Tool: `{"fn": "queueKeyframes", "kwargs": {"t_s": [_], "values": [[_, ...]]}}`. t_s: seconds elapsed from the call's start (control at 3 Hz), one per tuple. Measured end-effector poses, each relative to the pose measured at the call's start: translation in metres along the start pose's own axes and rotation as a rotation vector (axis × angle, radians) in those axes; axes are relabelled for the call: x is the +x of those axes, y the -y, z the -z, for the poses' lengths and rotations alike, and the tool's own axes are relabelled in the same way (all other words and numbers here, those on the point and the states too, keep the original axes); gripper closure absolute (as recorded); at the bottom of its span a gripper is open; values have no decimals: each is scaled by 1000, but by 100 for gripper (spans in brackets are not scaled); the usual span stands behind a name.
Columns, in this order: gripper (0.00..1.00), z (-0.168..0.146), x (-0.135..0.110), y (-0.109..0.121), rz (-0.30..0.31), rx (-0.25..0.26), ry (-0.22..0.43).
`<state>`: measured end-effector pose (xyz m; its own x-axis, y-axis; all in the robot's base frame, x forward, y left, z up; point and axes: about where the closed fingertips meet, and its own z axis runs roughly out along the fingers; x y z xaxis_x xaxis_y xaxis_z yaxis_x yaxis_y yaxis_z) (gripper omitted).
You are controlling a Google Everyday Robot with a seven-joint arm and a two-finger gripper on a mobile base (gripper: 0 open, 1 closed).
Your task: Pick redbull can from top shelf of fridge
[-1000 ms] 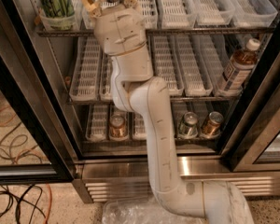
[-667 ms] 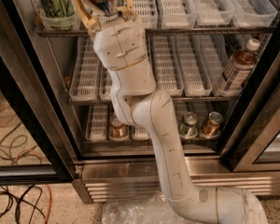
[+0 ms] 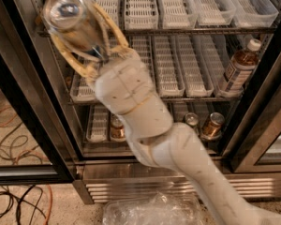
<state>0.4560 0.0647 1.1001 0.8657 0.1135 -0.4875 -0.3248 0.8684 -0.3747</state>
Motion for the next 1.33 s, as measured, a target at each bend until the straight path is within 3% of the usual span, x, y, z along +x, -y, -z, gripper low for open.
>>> {"fn": "queueKeyframes", "kwargs": {"t_s": [0.33, 0.67, 1.33], "values": [[100, 26, -7, -2, -81, -111, -70], [100, 47, -15, 10, -129, -195, -126], [100, 72, -36, 26, -196, -311, -176]]}}
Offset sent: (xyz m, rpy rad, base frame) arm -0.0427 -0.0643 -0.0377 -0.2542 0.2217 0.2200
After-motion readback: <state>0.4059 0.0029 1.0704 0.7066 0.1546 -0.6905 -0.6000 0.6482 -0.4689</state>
